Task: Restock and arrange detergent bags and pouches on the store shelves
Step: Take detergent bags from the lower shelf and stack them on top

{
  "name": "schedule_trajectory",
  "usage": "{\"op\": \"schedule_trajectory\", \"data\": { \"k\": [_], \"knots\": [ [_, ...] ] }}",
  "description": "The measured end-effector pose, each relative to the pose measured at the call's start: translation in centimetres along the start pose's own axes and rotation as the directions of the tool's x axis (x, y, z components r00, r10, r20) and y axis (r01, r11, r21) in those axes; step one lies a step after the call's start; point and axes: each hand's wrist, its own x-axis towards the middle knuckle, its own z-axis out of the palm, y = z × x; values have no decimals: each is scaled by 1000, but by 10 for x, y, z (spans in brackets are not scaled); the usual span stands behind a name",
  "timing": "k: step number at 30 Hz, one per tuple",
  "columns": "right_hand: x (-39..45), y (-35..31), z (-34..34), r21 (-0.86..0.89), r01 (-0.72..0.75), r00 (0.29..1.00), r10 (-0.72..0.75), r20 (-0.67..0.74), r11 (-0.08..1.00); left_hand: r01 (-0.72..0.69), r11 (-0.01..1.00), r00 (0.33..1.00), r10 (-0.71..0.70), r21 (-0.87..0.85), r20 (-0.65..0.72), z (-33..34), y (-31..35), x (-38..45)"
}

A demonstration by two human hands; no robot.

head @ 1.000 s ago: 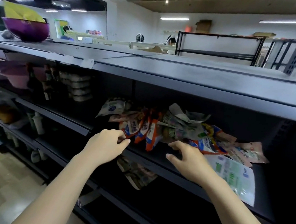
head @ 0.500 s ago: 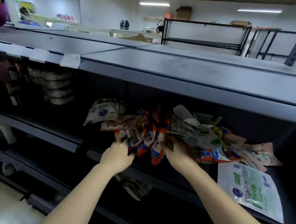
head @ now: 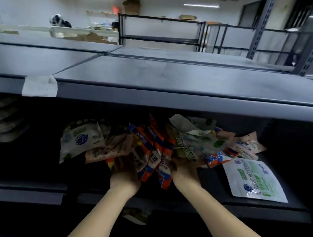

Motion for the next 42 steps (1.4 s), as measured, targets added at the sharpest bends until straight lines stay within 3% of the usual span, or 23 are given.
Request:
{"op": "schedule_trajectory", "data": {
  "k": [9,12,15,18,22,28,31,33,36,39,42],
  "knots": [
    [-48,17,-11,226,61,995,-41,-94,972,15,991,998,-7,130,-59,2,11,2],
    [-57,17,-5,311,-32,996,55,-66,950,16,992,998,-9,124,-58,4,10,2],
    [-45,9,3,361,-194,981,175,84,912,22,989,997,-10,149,-78,6,7,5],
    [-33,7,0,290,-215,976,214,36,933,-6,984,988,34,180,-153,11,0,5],
    [-49,13,-2,287,-219,971,236,-26,933,-16,994,984,35,107,-177,9,-3,-3],
    [-86,20,-9,482,-178,962,255,-97,858,-149,983,949,112,-108,-293,-1,-32,-23],
    [-100,18,-13,536,-125,955,248,-163,835,-273,873,931,134,-404,-339,-13,-49,-27],
    [-108,18,-17,562,-109,949,255,-188,820,-247,803,941,65,-542,-332,-20,-56,-33],
    [-117,18,-22,560,-113,946,261,-191,821,-220,831,902,-27,-512,-430,-22,-59,-48],
    [-125,18,-27,554,-130,946,270,-180,822,-252,881,817,-27,-400,-576,-19,-47,-71],
    [-136,14,-32,600,-141,934,307,-183,788,-223,905,778,-60,-363,-626,-27,-29,-87]
  ]
}}
